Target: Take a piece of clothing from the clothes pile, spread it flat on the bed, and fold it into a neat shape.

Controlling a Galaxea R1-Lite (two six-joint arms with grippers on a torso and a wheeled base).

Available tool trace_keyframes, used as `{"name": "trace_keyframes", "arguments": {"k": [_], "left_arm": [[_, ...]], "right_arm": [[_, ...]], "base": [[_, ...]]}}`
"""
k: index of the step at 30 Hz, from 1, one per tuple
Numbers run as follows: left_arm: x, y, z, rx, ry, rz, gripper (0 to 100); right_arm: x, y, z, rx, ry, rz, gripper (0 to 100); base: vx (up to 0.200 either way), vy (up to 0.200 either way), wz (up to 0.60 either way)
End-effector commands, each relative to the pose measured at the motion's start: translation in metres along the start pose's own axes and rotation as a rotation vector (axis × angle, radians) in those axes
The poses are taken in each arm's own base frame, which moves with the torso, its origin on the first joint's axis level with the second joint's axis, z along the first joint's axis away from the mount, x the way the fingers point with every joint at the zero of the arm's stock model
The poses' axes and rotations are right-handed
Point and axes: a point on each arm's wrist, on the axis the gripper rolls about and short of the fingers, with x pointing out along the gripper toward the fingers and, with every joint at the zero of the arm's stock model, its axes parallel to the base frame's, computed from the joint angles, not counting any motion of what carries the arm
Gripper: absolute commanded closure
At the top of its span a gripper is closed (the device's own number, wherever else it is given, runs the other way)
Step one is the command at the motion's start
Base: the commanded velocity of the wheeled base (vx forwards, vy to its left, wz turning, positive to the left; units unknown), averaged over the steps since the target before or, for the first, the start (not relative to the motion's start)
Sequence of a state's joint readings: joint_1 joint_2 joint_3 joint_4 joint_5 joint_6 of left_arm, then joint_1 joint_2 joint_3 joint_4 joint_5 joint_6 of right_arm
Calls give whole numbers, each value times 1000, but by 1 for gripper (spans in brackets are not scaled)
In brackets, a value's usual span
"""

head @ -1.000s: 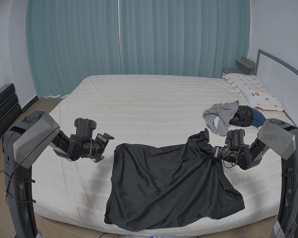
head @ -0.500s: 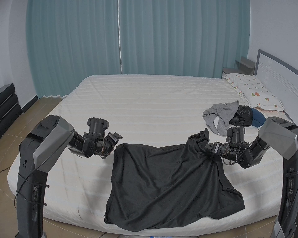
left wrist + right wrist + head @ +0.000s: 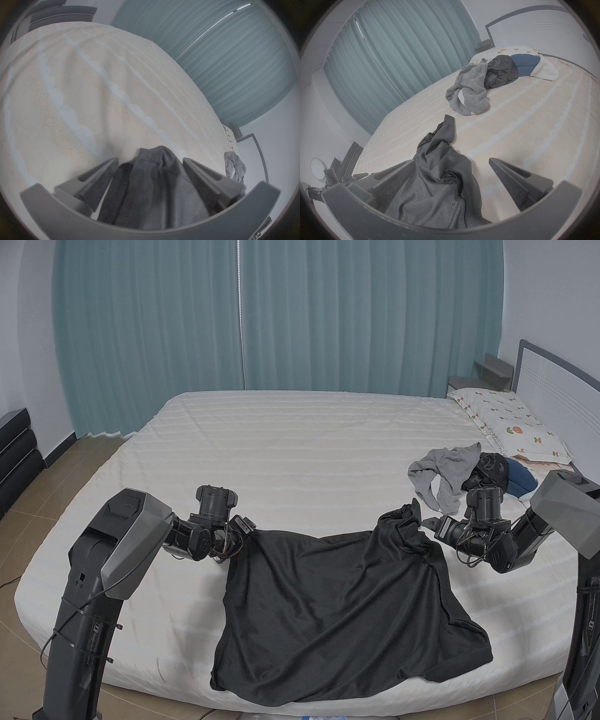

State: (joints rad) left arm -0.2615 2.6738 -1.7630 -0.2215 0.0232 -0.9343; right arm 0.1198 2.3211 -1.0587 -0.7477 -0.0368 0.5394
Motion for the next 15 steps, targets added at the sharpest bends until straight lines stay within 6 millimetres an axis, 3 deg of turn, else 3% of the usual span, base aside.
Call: {"name": "trace_keyframes", "arguments": {"k": [1, 11, 15], "left_arm": [[8, 3, -3, -1, 0, 1, 100], [6, 4, 11, -28, -49, 1, 100], [-6, -1, 40, -104, -109, -32, 100]], "right_arm": [[-2, 1, 2, 1, -6, 3, 0], [-7, 8, 5, -8, -16, 11, 0], [-6, 10, 2, -21, -1, 3, 0]], "base": [[0, 0, 0], [0, 0, 0], [0, 0, 0]]}}
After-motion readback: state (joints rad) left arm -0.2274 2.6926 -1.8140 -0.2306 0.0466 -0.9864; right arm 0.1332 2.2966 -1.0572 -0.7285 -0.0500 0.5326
